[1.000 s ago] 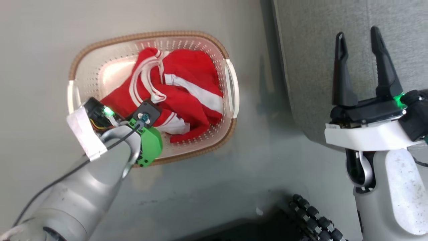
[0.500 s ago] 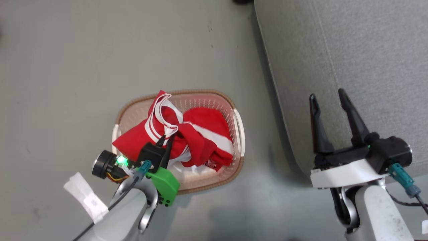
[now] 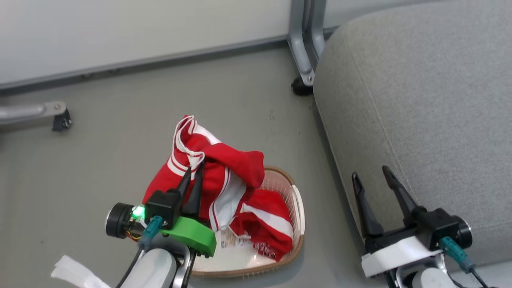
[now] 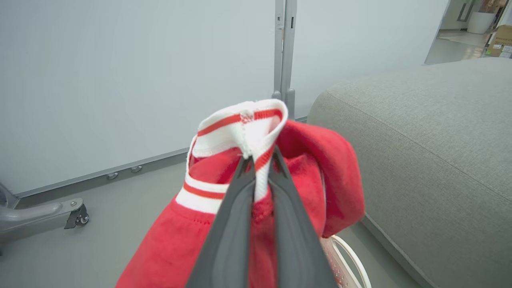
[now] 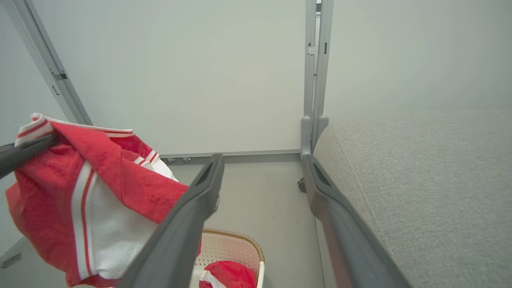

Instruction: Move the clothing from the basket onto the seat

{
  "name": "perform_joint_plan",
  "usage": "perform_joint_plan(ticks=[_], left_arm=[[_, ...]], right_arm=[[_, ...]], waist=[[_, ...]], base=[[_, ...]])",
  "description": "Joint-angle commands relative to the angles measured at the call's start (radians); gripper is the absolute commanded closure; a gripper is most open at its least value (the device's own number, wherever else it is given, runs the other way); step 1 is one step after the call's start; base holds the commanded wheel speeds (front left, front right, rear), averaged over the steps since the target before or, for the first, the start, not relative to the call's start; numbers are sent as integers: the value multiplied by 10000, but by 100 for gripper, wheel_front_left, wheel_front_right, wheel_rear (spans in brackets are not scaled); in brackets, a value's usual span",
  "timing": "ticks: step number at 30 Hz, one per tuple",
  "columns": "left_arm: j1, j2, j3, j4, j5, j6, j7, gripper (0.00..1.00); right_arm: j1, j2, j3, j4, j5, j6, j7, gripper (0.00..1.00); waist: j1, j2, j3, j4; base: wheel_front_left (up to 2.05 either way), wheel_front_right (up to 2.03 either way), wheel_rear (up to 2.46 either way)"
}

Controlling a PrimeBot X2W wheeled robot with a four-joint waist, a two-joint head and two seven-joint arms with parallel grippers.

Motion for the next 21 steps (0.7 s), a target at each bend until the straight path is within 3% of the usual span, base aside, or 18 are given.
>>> perform_joint_plan(ticks=[1, 11, 21], left_arm=[[257, -66, 213, -253, 85, -65, -40, 100], [683, -282, 982, -1808, 869, -364, -38, 100], [882, -594, 1043, -2252, 870, -823, -39, 100]], right_arm=[[231, -39, 47, 51, -43, -1, -31, 0], [575, -37, 263, 62, 56, -1, -31, 0], [568, -168, 810, 40, 153, -3, -31, 0]], waist=[[1, -1, -1063, 178], [1, -1, -1653, 112], [1, -1, -1779, 163]], base=[[0, 0, 0], [0, 0, 0], [0, 0, 0]])
